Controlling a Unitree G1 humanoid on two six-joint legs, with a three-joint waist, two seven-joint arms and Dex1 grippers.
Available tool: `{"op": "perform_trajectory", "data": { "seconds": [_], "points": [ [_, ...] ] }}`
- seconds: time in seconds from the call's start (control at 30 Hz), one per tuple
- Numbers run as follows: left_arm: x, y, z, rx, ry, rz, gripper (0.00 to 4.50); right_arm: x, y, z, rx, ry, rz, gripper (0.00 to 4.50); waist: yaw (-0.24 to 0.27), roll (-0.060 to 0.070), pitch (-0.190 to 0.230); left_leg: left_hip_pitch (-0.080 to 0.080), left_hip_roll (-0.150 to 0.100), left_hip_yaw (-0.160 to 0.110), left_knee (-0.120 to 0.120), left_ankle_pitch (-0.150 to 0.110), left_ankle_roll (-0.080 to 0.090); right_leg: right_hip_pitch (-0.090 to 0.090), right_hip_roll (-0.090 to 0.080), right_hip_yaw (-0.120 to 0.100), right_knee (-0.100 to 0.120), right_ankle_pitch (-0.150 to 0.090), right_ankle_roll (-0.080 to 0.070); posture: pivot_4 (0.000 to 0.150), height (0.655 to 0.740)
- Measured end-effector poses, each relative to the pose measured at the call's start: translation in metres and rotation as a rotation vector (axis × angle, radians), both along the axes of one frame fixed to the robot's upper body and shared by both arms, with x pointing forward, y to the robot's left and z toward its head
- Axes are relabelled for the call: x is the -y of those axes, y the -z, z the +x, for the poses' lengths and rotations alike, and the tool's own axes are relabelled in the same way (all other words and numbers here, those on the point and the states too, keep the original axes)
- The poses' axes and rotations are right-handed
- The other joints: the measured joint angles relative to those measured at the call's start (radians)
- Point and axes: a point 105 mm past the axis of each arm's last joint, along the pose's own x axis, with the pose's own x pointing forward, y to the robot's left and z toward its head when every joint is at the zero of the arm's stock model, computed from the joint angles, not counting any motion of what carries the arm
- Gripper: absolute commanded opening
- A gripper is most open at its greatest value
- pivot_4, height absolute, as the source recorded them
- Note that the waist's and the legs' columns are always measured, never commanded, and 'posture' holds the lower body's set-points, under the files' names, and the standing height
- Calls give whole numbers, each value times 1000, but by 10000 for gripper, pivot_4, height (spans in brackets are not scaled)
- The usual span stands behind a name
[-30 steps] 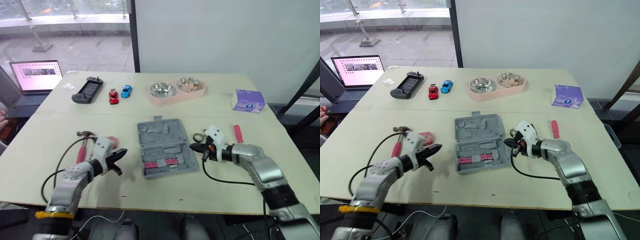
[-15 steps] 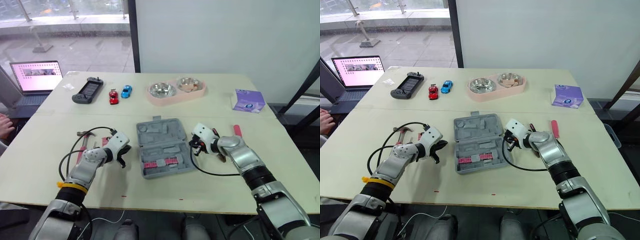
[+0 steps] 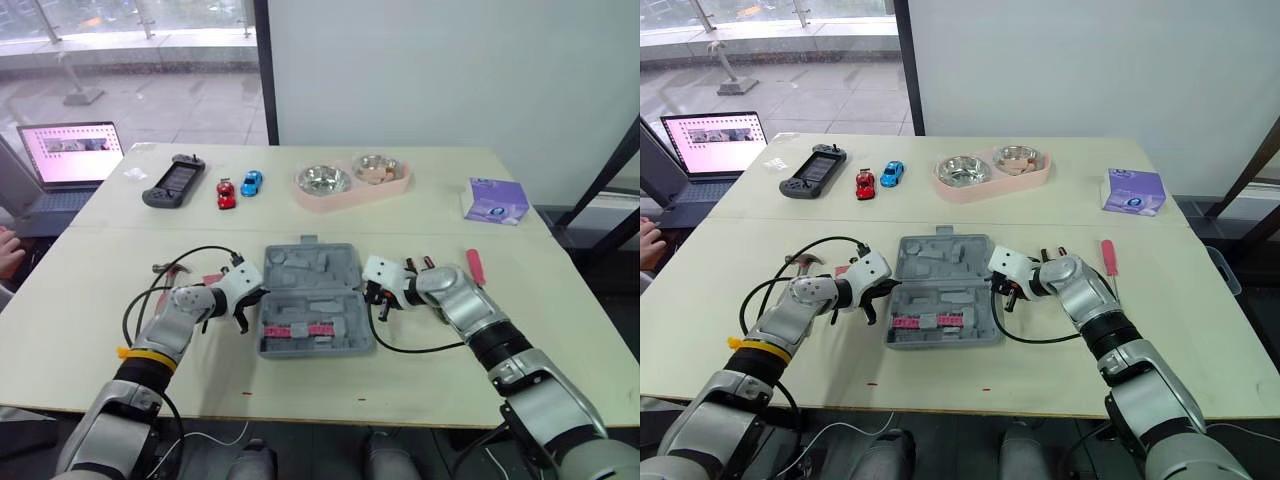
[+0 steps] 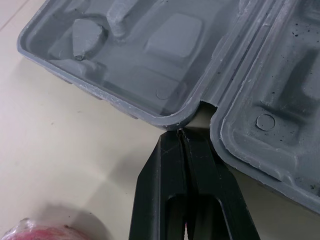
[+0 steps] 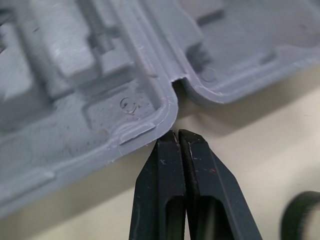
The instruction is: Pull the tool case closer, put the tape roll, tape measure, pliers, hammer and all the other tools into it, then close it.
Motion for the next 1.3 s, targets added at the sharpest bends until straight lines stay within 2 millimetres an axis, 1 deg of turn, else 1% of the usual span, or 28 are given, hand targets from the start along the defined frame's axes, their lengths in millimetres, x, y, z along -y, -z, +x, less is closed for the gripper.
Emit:
{"op": "perform_trajectory", "data": {
  "seconds": [0.13, 0.2, 0.33, 0.77, 0.87, 1.0, 1.3],
  "points": [
    [0, 2, -13, -26, 64, 2, 683, 2, -1, -2, -3, -24, -26, 1019, 0, 0, 0, 2, 0, 0, -6, 0, 0, -1, 0, 0, 0, 0, 0, 1500, 7400],
    [2, 3, -16, -26, 77, -1, 683, 4, 0, 0, 15, -24, -47, 1019, 1, 1, 0, 2, 0, 0, -6, 0, 0, -1, 0, 0, 0, -1, 1, 1500, 7400],
    [4, 4, -17, -25, 85, -4, 683, 5, -5, 5, 52, -42, -76, 1019, 3, 1, 0, 2, 0, 0, -6, 0, 0, -1, 0, 0, -1, -1, 1, 1500, 7400],
    [7, 3, -18, -20, 98, 6, 683, 2, -6, 0, 35, -94, -104, 1019, 4, 1, 0, 2, 0, 0, -6, 0, 0, -1, 0, 0, -1, 0, 1, 1500, 7400],
    [12, 5, -24, -19, 115, 4, 683, 4, -3, -10, 16, -95, -106, 1019, 4, 1, 0, 2, 0, 0, -7, 0, 0, -1, 0, 0, -1, -1, 2, 1500, 7400],
    [17, 9, -39, -26, 134, -3, 683, 8, 2, -30, -14, -86, -104, 1019, 6, 2, -1, 1, 0, 0, -7, 0, 0, 0, -1, -1, -1, -3, 4, 1500, 7400],
    [16, 18, -80, -62, 168, 16, 683, 13, 14, -84, -102, -53, -85, 1019, 4, 3, -2, 2, 0, 0, -7, 0, -1, 0, -1, -1, -1, -8, 4, 1500, 7400]
  ]
}}
